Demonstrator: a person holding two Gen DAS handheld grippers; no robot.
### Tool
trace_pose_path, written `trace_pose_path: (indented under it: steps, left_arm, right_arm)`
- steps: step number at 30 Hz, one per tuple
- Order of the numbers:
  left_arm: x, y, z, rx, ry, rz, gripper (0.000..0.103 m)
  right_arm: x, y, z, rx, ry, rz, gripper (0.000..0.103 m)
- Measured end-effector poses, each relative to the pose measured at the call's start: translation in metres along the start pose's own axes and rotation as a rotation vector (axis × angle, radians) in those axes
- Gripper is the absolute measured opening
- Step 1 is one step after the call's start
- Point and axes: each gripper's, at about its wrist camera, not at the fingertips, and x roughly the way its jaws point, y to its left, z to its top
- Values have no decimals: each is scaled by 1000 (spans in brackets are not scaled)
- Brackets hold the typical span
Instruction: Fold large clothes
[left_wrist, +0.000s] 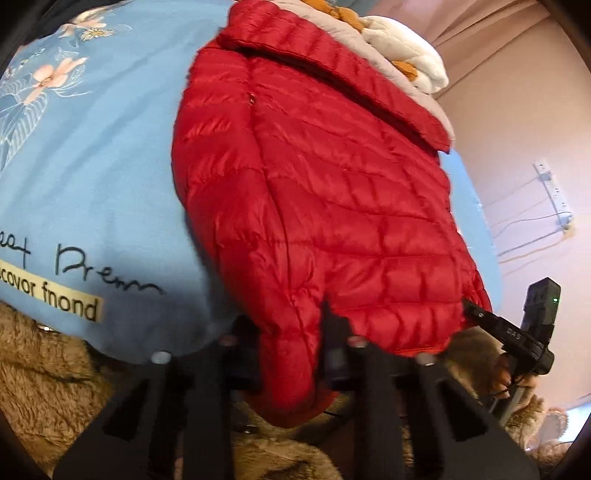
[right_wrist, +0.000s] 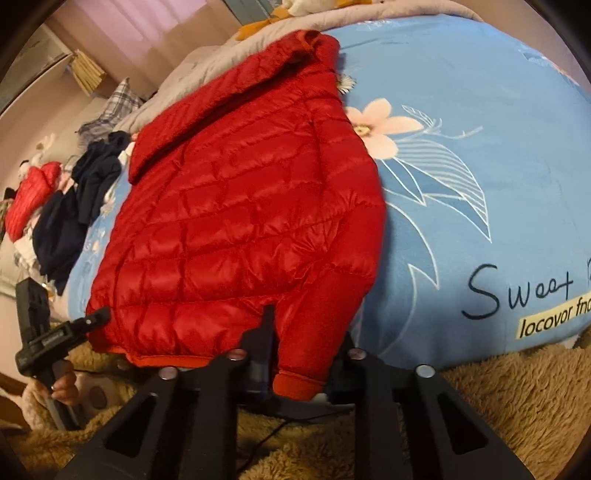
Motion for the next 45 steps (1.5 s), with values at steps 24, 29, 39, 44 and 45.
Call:
trace_pose_path:
  steps: [24, 29, 39, 44, 45]
  left_arm:
    - [-172, -71, 22, 178, -375, -94, 12]
    - [-192, -80, 17, 215, -426, -111, 13]
    - [-179, -76, 36, 207, -435, -89, 13]
    - [-171, -76, 53, 203, -429, -94, 13]
    - [-171, -76, 54, 201, -429, -92, 13]
  right_arm:
    - [-151, 73, 15, -197, -451, 189, 9]
    - [-165, 78, 18, -209, -517, 209, 9]
    - [-157, 81, 36, -221, -533, 207, 9]
    - [-151, 78, 47, -207, -527, 208, 9]
    - [-151, 78, 49, -206, -526, 208, 9]
